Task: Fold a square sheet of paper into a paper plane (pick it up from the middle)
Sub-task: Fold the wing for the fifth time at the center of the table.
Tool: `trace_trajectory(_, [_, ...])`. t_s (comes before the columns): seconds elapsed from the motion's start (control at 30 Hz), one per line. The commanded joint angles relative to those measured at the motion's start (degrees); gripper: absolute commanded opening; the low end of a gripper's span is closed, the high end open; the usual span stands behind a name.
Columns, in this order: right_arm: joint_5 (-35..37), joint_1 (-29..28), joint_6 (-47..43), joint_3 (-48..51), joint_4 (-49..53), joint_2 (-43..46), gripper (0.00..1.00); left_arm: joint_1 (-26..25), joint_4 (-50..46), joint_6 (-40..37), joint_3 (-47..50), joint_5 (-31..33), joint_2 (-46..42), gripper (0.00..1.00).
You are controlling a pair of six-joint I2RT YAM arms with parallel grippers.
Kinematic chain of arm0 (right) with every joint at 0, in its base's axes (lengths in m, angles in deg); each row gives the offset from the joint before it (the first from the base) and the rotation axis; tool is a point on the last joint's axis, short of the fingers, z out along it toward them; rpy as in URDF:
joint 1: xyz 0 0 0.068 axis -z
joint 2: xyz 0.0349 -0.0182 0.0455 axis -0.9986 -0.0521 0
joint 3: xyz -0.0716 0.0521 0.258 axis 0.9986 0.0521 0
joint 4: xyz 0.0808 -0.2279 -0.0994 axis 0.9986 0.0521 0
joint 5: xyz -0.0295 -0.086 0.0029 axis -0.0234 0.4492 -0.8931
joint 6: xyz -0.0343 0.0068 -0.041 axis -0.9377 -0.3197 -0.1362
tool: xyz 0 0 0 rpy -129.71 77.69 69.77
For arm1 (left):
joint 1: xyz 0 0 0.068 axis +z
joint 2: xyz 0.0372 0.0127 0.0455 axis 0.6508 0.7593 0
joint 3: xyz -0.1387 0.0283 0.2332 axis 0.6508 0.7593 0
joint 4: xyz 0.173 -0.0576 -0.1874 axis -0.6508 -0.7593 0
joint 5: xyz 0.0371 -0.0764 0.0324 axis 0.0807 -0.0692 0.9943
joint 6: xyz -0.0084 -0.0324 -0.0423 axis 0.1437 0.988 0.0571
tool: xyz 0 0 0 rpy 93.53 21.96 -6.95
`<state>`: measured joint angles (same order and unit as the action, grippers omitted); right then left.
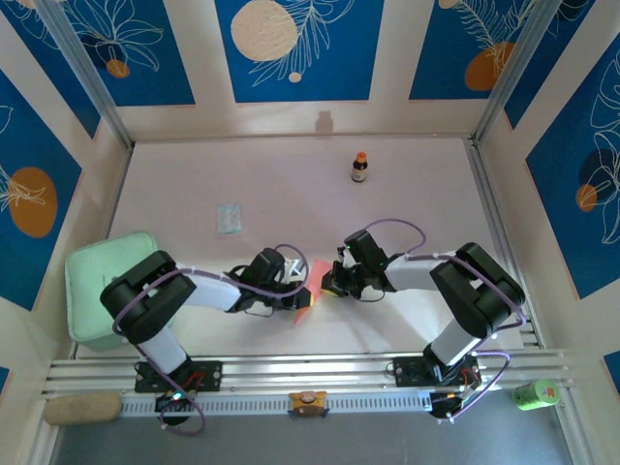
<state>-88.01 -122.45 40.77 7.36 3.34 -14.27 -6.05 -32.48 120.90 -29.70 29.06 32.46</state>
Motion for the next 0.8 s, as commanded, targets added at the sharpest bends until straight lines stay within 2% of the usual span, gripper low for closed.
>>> trace_trajectory(0.0, [2.87, 0.75, -0.08, 0.31, 2.01, -1.39, 0.02, -0.18, -6.24, 0.34, 2.53, -0.79, -2.90, 0.00])
trace_trajectory(0.2, [1.68, 1.16, -0.67, 0.09, 1.37, -1.34, 0.01, -0.14, -10.94, -2.54, 3.08, -2.48, -7.52, 0.03])
trace_trajectory(0.5, [-2.39, 1.44, -1.36, -2.25, 1.07, 0.46, 0.03, -0.21, -7.91, -1.52, 5.29, -2.38, -3.51, 0.00])
trace_trajectory(0.63, [-3.65, 0.00, -1.83, -3.12, 1.98, 2.75, 0.03, -0.24, -8.50, -1.19, 6.03, -1.12, -3.24, 0.00])
trace_trajectory(0.77, [-3.26, -3.78, -0.89, -2.83, 1.10, 1.81, 0.03, -0.27, -9.25, -1.03, 6.27, -0.28, -3.38, 0.00])
